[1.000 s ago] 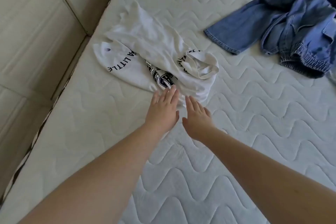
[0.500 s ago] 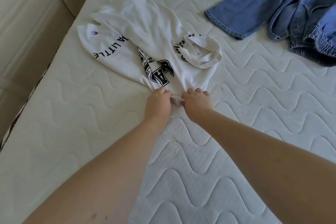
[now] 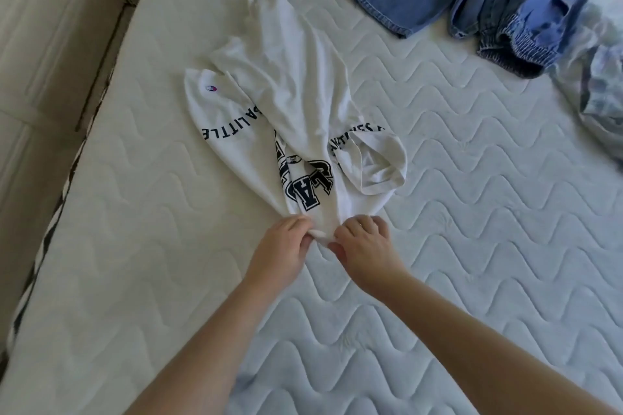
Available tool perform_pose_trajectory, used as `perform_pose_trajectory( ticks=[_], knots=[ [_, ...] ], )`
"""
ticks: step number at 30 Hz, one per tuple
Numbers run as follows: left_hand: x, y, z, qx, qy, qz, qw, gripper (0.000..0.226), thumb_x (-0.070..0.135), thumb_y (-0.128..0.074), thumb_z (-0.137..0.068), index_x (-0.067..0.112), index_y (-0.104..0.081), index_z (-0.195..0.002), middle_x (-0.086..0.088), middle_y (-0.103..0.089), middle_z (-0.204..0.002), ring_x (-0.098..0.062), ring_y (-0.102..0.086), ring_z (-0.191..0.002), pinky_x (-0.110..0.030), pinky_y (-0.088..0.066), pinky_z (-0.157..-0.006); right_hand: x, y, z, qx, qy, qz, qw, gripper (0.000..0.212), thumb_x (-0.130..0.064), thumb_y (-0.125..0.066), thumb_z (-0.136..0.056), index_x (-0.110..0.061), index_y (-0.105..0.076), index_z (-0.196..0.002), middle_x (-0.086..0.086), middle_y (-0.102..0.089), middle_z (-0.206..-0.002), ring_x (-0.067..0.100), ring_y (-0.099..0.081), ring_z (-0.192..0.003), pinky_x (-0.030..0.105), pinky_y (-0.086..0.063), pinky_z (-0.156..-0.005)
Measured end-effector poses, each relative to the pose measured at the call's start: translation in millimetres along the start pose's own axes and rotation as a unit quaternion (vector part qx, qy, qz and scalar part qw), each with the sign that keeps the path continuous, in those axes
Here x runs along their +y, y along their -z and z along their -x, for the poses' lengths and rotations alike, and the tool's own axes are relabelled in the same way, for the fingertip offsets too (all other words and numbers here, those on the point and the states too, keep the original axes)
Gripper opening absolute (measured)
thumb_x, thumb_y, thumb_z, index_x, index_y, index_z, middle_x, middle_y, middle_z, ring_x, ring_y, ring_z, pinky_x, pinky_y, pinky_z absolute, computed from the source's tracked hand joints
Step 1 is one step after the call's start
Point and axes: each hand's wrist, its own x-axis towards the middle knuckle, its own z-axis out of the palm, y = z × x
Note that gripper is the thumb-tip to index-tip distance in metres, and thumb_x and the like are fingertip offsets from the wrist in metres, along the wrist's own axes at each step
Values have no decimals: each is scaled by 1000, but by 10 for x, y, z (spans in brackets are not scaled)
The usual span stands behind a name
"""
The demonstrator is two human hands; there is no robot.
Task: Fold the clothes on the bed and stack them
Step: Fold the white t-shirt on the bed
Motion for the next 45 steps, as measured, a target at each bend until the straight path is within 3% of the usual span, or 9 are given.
perform_pose_trajectory(
  ticks=[4, 7, 16, 19, 23, 28, 33, 42, 45],
  knots=[
    [526, 185, 482, -7, 32, 83, 996, 18, 12, -57, -95, 11, -65, -111, -1, -68, -108, -19, -61, -97, -28, -46, -82, -9, 275, 510, -124, 12, -33, 992, 45, -32, -73, -82, -13, -58, -120, 2, -61, -126, 23, -46, -132, 38, -24, -113],
    [909, 363, 744, 15, 59, 117, 991, 13, 17, -58, -94, 15, -64, -105, 8, -65, -86, -13, -57, -73, -29, -44, -67, -20, 449, 802, -135, -20, -43, 990, 45, -29, -64, -88, -17, -50, -129, 0, -60, -128, 20, -48, -128, 31, -19, -113],
    [1947, 896, 1373, 42, 87, 164, 982, 7, 18, -61, -94, 17, -67, -97, 14, -62, -74, 2, -54, -69, -4, -37, -65, -55, 1400, 1688, -126, -162, -248, 947, 20, -27, -51, -98, -11, -61, -105, 14, -67, -96, 34, -59, -92, 35, -39, -72],
    [2162, 1093, 1490, 42, 88, 145, 985, 9, 21, -54, -98, 20, -62, -95, 12, -62, -75, 0, -54, -69, -10, -38, -63, -8, 1741, 1972, -94, -179, -324, 924, 14, -29, -49, -100, -21, -58, -92, -2, -61, -79, 23, -57, -78, 15, -38, -58],
    [2453, 1346, 1533, 69, 85, 128, 986, 15, 24, -51, -100, 14, -62, -99, 0, -66, -82, -11, -55, -71, -22, -38, -63, -32, 2209, 2182, -54, -192, -349, 916, 23, -38, -45, -101, -35, -51, -79, -13, -57, -74, 6, -53, -71, 21, -35, -59],
    [2958, 1774, 1402, 76, 32, 83, 993, 18, 27, -44, -102, 15, -57, -96, 6, -59, -78, -10, -51, -70, -9, -37, -59, -83, 2758, 2391, -6, -170, -338, 926, 37, -57, -57, -87, -20, -55, -89, -7, -62, -76, 16, -59, -73, 31, -44, -63],
    [3454, 2022, 1332, 76, -6, 92, 993, 22, 32, -35, -105, 26, -46, -87, 12, -53, -75, 7, -51, -65, -10, -35, -56, -159, 3239, 2464, 60, -157, -252, 953, 67, -75, -71, -60, -25, -46, -98, -9, -53, -95, 14, -51, -85, 34, -41, -73],
    [3900, 2381, 1466, 119, -85, 63, 987, 22, 31, -39, -104, 19, -51, -90, 9, -53, -62, 0, -53, -54, -16, -36, -50, -369, 3366, 2340, 49, -116, -291, 948, 33, -52, -60, -88, -24, -61, -105, -4, -65, -92, 19, -59, -86, 35, -45, -72],
    [3696, 2459, 1523, 150, -103, -47, 982, 19, 32, -37, -104, 20, -44, -92, 4, -49, -58, -15, -52, -52, -32, -34, -48, -250, 3446, 2351, 69, -112, -289, 948, 24, -40, -54, -97, -23, -60, -80, -2, -62, -74, 21, -57, -74, 33, -42, -63]
  ],
)
